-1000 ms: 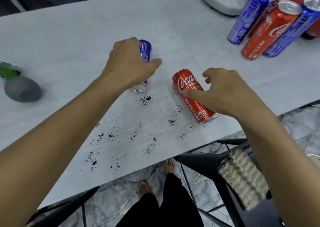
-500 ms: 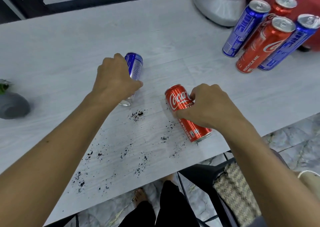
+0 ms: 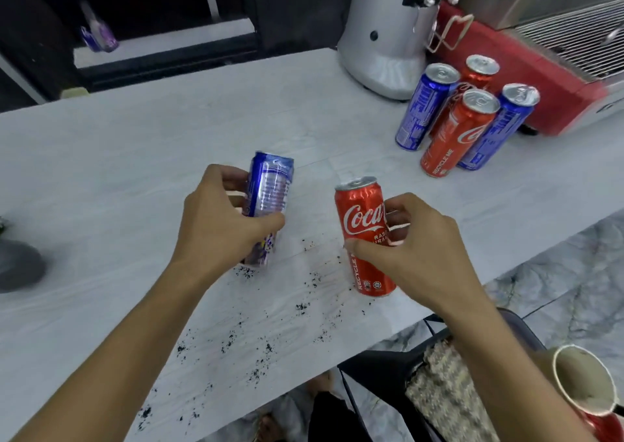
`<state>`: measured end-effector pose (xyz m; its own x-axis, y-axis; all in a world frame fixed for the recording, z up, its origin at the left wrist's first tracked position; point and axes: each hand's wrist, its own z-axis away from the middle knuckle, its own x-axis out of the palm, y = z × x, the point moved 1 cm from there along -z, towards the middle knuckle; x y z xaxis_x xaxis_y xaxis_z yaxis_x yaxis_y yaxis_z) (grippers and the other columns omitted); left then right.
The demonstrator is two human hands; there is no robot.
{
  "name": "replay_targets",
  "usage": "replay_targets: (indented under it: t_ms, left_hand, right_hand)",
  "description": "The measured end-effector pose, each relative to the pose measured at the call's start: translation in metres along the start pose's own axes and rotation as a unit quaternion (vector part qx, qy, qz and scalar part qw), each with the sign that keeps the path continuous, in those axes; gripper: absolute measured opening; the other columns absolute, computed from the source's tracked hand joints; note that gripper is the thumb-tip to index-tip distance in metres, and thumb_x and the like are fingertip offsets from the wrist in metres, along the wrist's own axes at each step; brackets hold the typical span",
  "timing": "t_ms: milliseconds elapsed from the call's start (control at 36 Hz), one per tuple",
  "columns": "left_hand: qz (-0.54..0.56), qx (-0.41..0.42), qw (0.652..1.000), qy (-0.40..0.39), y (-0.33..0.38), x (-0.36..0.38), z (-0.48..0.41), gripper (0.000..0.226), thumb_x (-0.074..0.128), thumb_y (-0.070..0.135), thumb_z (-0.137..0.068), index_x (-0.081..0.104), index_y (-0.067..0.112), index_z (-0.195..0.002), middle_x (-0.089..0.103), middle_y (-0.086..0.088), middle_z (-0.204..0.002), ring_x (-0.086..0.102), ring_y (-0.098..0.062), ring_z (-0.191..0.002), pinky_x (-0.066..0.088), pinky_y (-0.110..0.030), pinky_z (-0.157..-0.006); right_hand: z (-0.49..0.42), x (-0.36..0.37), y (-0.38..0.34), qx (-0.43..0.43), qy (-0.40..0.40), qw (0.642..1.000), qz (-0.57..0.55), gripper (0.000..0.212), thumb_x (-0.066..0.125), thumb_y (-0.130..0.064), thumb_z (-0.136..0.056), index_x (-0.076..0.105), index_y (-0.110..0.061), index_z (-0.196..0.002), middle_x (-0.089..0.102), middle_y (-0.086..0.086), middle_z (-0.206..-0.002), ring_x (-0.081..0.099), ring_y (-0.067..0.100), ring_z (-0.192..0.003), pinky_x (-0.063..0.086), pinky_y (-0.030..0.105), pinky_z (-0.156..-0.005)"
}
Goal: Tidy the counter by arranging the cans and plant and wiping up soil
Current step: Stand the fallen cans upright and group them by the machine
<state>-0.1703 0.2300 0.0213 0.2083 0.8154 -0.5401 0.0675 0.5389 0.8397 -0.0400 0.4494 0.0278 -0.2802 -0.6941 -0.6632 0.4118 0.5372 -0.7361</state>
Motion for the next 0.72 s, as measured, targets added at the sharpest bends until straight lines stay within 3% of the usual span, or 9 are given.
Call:
replay_targets:
  t_ms: [111, 194, 389, 472, 722]
  left_hand:
    - [0.067, 0.046, 0.997, -0.007, 0.009, 0.021, 0.023, 0.071, 0.097, 0.026, -0.063, 0.049, 0.033, -0.115, 0.061, 0.025, -0.109, 0.059, 0.02, -0.098, 0.05, -0.003, -0.065]
    - [0.098, 0.089, 0.991, -0.014, 0.016, 0.044, 0.038, 0.073, 0.098, 0.024, -0.063, 0.049, 0.032, -0.117, 0.062, 0.026, -0.112, 0.06, 0.015, -0.106, 0.048, 0.0, -0.074]
    - [0.128, 0.153, 0.98, -0.016, 0.042, 0.107, 0.057, 0.078, 0.099, 0.023, -0.064, 0.047, 0.041, -0.118, 0.058, 0.036, -0.117, 0.058, 0.01, -0.115, 0.049, -0.003, -0.086]
    - [0.148, 0.17, 0.974, -0.015, 0.058, 0.134, 0.056, 0.078, 0.099, 0.02, -0.064, 0.046, 0.047, -0.115, 0.055, 0.042, -0.116, 0.058, 0.009, -0.115, 0.048, -0.002, -0.085]
    - [0.19, 0.225, 0.956, -0.012, 0.101, 0.205, 0.032, 0.078, 0.098, 0.021, -0.067, 0.044, 0.037, -0.122, 0.055, 0.029, -0.121, 0.059, 0.002, -0.117, 0.049, -0.003, -0.085]
  right_hand:
    - [0.013, -0.008, 0.016, -0.019, 0.06, 0.995, -0.076, 0.067, 0.088, -0.053, -0.064, 0.056, -0.034, -0.119, 0.064, -0.028, -0.106, 0.061, -0.018, -0.096, 0.051, 0.007, -0.067]
    - [0.019, -0.014, 0.03, -0.022, 0.11, 0.987, -0.118, 0.068, 0.092, -0.048, -0.063, 0.058, -0.032, -0.12, 0.069, -0.021, -0.106, 0.065, -0.011, -0.099, 0.058, 0.015, -0.076]
    - [0.019, -0.044, 0.062, -0.043, 0.211, 0.963, -0.16, 0.065, 0.094, -0.043, -0.064, 0.058, -0.034, -0.117, 0.069, -0.025, -0.104, 0.066, -0.007, -0.104, 0.053, 0.006, -0.079]
    - [0.012, -0.062, 0.076, -0.049, 0.251, 0.954, -0.156, 0.065, 0.096, -0.037, -0.066, 0.058, -0.029, -0.118, 0.068, -0.02, -0.109, 0.067, -0.004, -0.105, 0.054, 0.009, -0.08]
    - [-0.03, -0.111, 0.114, -0.065, 0.327, 0.933, -0.138, 0.069, 0.095, -0.041, -0.067, 0.057, -0.025, -0.122, 0.067, -0.019, -0.113, 0.067, -0.003, -0.106, 0.054, 0.008, -0.081]
